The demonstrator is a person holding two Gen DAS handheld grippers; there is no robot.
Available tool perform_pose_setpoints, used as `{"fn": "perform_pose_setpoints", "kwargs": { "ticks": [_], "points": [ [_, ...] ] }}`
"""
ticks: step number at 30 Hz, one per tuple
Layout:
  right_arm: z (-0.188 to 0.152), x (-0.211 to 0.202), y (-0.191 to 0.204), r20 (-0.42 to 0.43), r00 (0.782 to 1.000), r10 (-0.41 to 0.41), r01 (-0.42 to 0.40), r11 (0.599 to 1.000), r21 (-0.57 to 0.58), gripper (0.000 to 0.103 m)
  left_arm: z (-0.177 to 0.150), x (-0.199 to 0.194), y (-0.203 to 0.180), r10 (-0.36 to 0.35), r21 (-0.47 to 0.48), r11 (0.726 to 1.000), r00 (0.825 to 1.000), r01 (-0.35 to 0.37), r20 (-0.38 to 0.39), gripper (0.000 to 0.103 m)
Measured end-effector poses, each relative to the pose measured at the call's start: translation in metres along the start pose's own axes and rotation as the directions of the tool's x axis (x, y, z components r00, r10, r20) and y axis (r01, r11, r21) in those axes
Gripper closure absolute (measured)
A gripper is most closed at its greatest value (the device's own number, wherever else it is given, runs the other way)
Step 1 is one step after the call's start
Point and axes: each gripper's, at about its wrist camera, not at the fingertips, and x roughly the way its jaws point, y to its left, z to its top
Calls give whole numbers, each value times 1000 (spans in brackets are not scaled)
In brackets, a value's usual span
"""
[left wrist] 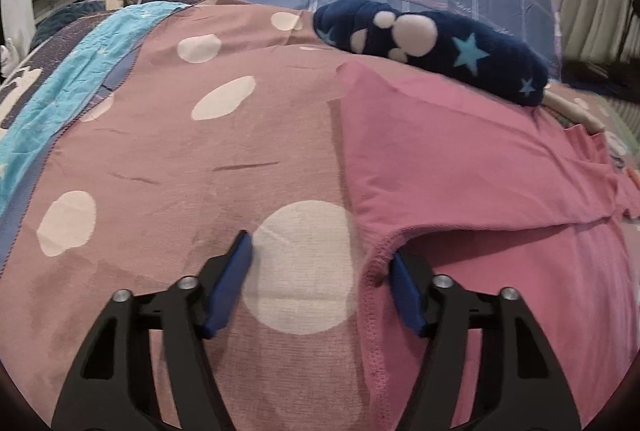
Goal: Fold small clothes
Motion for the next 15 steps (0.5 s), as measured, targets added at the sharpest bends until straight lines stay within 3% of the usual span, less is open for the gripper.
{"fn": "perform_pose_setpoints", "kwargs": {
  "ticks": [2, 5, 9, 11, 13, 14, 15],
  "points": [
    [29, 37, 35, -71, 996, 54, -57, 997, -46, 66, 0, -2, 1, -54, -2, 999, 999, 54, 11, 54],
    [53, 73, 76, -156, 987, 45, -61, 993, -100, 66, 0, -4, 3, -141, -7, 990, 990, 142, 25, 66],
    [70, 118, 114, -243, 967, -79, 29, 979, -202, 65, 1, -1, 6, -200, -28, 979, 980, 200, 24, 67],
    [72, 141, 126, -308, 942, -133, 52, 965, -257, 55, 2, 0, 8, -222, -37, 974, 975, 223, 25, 67],
    [70, 160, 135, -358, 912, -202, 81, 942, -325, 53, 2, -1, 10, -236, -44, 971, 971, 237, 27, 67],
    [69, 168, 138, -369, 899, -235, 97, 930, -355, 67, 2, 0, 11, -245, -50, 968, 969, 246, 28, 67],
    [67, 173, 141, -377, 888, -263, 108, 917, -385, 92, 2, 0, 12, -251, -54, 966, 968, 252, 29, 67]
  ]
}}
